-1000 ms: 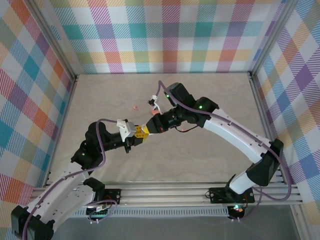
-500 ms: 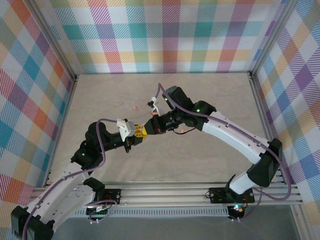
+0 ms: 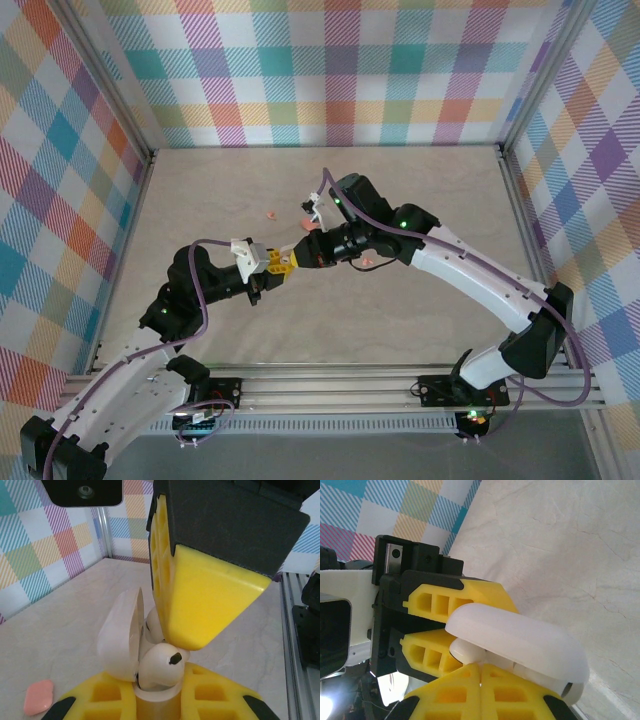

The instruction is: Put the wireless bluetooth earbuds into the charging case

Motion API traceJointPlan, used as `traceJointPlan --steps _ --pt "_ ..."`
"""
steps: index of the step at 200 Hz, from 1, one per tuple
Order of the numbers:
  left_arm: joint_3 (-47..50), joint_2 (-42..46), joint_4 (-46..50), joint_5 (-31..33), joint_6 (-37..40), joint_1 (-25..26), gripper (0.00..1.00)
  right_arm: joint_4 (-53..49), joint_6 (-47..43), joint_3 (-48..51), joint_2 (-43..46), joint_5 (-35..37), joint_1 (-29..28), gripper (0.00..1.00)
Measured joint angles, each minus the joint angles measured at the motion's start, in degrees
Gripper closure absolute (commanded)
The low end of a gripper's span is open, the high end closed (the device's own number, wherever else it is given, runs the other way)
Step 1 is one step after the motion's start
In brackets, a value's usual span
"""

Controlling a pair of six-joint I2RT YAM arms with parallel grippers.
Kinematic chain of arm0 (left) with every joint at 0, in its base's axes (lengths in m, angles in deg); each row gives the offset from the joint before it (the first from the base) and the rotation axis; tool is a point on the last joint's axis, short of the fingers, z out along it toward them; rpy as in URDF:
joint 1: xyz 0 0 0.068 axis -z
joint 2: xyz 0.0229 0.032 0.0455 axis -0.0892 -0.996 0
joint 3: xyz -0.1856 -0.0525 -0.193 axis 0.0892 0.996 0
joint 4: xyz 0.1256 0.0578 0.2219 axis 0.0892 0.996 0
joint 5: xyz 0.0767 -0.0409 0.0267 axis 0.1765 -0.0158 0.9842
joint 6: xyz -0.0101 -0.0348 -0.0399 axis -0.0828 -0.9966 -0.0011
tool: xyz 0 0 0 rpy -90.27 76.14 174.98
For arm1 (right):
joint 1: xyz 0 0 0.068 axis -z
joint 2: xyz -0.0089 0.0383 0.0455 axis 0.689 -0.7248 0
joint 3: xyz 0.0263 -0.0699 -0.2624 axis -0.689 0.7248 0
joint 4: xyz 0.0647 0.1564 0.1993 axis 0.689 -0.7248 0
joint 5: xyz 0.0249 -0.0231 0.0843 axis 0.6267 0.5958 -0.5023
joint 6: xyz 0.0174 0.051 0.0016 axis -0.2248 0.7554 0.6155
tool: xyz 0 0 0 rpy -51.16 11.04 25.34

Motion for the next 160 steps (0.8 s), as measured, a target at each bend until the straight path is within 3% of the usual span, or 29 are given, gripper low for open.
traceJointPlan --steps 74,160 --pt "0.00 0.15 -0.15 -0.37 -0.02 0.04 1.00 -0.87 0.15 -0.02 1.84 3.72 0.04 0.85" --pt "0.00 0.55 -0.04 -0.57 -0.04 0.04 1.00 -1.73 -0.44 -0.94 1.42 3.37 0.02 0.84"
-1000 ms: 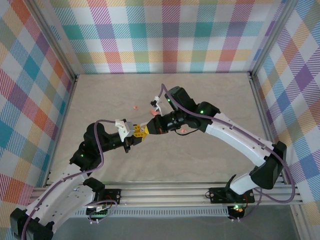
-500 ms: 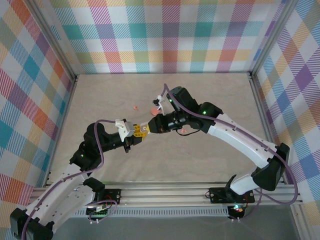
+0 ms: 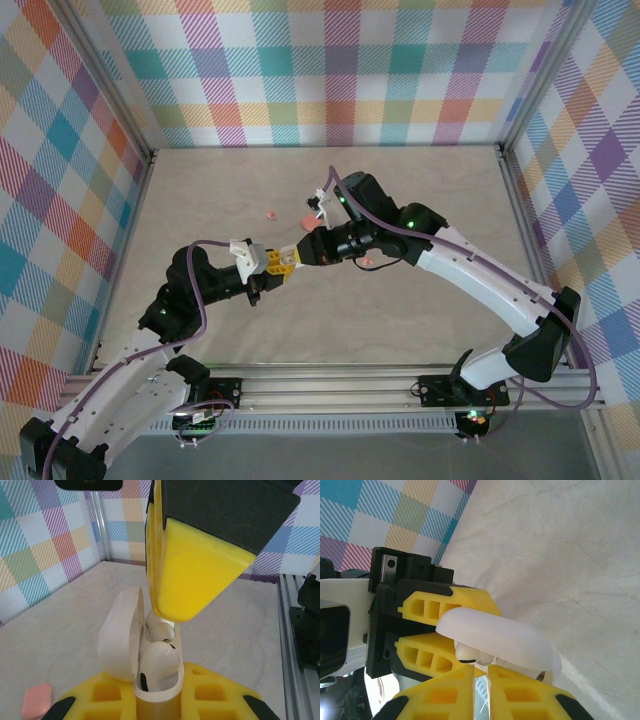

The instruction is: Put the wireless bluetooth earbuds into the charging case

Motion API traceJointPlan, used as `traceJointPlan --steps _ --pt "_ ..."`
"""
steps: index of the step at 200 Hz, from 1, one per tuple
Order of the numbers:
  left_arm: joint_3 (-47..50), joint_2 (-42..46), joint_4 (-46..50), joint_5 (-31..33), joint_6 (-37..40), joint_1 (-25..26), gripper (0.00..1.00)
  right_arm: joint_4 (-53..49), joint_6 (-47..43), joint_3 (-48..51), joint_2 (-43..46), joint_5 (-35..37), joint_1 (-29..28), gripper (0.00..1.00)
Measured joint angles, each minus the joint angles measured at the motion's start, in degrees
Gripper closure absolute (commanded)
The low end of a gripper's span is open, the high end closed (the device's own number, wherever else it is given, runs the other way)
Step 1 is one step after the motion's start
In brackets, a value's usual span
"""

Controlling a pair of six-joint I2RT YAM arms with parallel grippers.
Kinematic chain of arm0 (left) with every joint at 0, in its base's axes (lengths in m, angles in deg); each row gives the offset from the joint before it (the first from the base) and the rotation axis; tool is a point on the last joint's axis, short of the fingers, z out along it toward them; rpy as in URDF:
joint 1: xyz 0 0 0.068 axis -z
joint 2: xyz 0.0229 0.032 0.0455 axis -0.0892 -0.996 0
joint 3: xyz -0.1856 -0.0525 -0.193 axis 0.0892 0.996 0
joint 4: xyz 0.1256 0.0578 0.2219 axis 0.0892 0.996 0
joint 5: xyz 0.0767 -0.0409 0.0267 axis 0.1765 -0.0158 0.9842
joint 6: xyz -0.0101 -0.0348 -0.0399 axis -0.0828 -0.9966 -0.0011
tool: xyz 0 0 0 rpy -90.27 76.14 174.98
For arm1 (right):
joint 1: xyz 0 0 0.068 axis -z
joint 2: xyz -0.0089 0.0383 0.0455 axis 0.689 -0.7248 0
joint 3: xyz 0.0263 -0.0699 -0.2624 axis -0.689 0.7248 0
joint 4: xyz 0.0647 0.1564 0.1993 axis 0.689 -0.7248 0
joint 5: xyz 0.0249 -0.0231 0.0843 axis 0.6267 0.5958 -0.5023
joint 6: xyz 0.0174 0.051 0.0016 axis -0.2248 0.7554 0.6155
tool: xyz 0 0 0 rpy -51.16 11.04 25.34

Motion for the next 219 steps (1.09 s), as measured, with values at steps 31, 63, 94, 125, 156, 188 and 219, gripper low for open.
traceJointPlan --steps 31,63,94,125,156,188,219 --pt "0.00 0.11 0.00 0.11 -0.24 0.00 1.00 0.07 -0.76 0.00 0.31 0.11 0.00 0.83" --pt "0.00 0.31 -0.13 0.11 -1.29 0.00 1.00 0.42 -1.92 0.00 2.43 0.52 0.00 0.78" --pt "0.00 0.44 0.00 0.15 -1.73 0.00 1.00 0.63 -3.96 -0.20 5.75 2.56 0.02 0.68" --pt "0.00 0.81 0.59 -0.04 -1.92 0.00 1.00 -1.79 -6.32 -2.16 6.45 7.56 0.61 0.64" --pt "0.00 2.69 2.14 0.00 -2.60 0.00 1.00 -4.17 -8.07 -3.02 4.55 9.90 2.80 0.61" --pt "-0.44 4.24 4.70 -0.37 -2.78 0.02 1.00 -4.70 -9.25 -3.28 -0.02 10.16 4.33 0.60" --pt "-1.49 4.33 6.49 -2.08 -2.82 0.04 1.00 -4.09 -9.64 -3.28 -4.61 8.04 5.51 0.63"
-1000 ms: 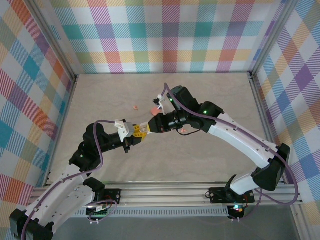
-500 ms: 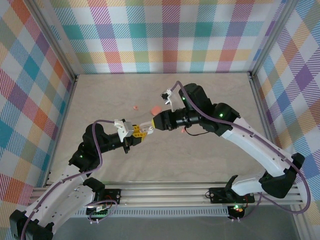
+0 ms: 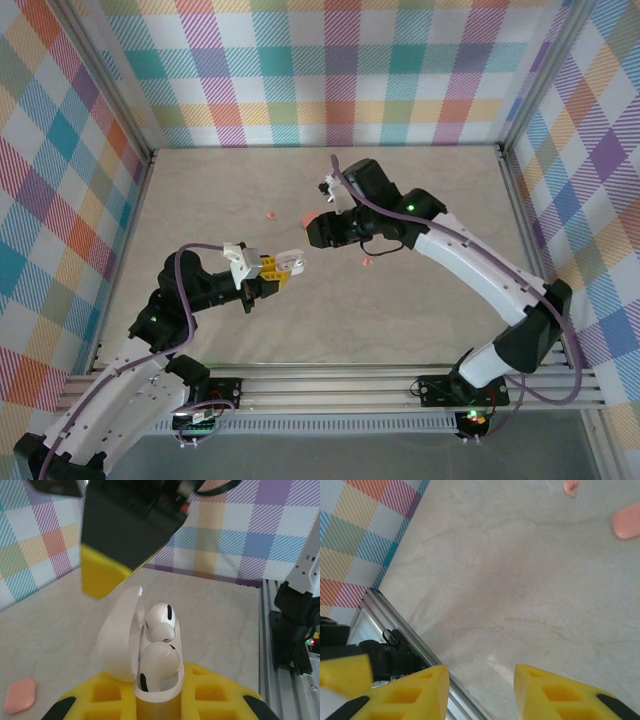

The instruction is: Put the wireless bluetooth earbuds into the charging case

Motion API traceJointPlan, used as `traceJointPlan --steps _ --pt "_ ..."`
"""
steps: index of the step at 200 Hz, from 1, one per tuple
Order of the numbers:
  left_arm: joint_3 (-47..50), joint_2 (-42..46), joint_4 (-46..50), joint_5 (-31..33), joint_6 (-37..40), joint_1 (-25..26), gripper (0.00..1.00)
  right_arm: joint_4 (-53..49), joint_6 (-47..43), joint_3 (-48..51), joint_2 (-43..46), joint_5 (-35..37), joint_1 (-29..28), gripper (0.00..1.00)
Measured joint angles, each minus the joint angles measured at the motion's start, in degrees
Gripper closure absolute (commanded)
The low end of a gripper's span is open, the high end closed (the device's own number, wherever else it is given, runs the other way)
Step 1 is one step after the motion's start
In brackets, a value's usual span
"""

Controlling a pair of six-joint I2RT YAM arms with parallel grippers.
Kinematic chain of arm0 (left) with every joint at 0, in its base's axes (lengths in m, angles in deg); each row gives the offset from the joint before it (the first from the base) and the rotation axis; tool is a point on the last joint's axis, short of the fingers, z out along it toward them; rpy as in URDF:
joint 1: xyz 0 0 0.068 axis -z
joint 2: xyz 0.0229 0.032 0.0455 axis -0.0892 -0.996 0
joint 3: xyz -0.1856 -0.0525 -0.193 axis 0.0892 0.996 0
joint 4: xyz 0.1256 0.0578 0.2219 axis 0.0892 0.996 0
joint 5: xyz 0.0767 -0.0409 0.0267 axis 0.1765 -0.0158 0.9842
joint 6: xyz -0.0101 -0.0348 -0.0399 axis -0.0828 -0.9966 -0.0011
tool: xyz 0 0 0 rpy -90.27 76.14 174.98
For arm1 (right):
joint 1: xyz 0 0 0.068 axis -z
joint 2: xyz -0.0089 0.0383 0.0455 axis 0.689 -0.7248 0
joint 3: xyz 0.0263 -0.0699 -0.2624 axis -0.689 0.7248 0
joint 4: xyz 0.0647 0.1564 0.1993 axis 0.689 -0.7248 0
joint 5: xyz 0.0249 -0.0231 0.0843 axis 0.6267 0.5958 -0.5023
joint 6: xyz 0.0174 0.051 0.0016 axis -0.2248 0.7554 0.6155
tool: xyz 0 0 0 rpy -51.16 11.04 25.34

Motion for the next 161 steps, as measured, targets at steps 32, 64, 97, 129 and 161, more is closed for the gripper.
traceJointPlan --steps 32,64,97,129,161 --pt "0.00 0.83 0.59 -0.55 -0.13 0.00 1.00 0.46 -0.02 -0.33 -3.56 -3.98 0.70 0.64" --pt "0.00 0.96 0.55 -0.55 -0.20 0.00 1.00 2.12 0.33 -0.28 -3.78 -8.17 0.79 0.65" --pt "0.07 -0.07 -0.26 -0.50 -0.68 0.00 1.00 6.71 3.04 2.62 -3.72 -13.64 0.79 0.67" --pt "0.07 -1.60 -1.64 -0.52 -1.51 0.02 1.00 8.50 5.16 5.31 -3.72 -16.94 0.90 0.67" --pt "0.04 -2.38 -2.56 -0.33 -1.73 0.02 1.00 8.98 5.51 5.46 -3.69 -17.62 1.07 0.67"
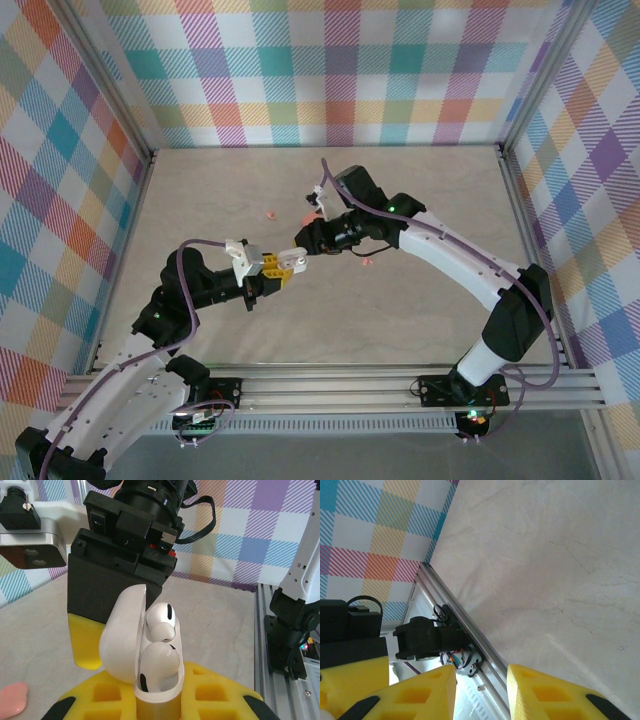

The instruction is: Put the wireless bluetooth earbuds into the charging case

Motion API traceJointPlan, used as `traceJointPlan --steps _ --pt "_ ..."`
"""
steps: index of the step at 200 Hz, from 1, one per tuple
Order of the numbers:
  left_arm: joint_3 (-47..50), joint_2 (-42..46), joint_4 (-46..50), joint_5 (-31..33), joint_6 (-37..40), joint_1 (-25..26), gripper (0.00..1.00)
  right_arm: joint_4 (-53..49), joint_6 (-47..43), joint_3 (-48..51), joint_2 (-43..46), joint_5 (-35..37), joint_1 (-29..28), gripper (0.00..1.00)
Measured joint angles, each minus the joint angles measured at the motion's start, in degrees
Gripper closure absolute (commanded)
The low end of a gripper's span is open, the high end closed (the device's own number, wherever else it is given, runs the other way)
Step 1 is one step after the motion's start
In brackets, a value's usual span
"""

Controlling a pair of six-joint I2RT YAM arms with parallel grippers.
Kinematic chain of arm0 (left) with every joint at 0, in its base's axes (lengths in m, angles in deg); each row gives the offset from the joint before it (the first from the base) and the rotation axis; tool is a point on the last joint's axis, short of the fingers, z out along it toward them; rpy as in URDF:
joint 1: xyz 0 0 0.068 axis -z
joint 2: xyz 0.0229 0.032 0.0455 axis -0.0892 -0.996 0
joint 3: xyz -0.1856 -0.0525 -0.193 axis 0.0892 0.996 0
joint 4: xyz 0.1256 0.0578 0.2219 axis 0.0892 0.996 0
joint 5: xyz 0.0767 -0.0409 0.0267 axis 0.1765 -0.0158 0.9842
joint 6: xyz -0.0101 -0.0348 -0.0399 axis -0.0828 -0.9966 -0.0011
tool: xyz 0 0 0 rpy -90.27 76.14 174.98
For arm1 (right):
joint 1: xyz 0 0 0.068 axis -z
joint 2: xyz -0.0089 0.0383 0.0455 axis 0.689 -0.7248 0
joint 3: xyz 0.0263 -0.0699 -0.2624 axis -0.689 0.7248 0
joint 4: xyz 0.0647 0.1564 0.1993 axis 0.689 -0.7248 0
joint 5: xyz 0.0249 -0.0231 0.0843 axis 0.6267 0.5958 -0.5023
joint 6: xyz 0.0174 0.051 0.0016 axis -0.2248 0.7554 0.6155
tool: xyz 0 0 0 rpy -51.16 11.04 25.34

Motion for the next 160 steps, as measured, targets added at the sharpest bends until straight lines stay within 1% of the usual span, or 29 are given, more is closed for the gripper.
traceJointPlan --steps 65,117,160 --pt "0.00 -0.85 -1.05 0.15 -0.68 0.04 1.00 1.31 -0.15 1.44 1.42 0.02 0.37 0.66" --pt "0.00 -0.85 -1.49 0.15 -1.29 0.04 1.00 1.36 -2.08 1.40 2.25 1.07 0.42 0.65" --pt "-0.04 -1.36 -2.29 -1.03 -1.46 0.04 1.00 1.33 -4.22 0.79 2.27 1.09 0.48 0.64"
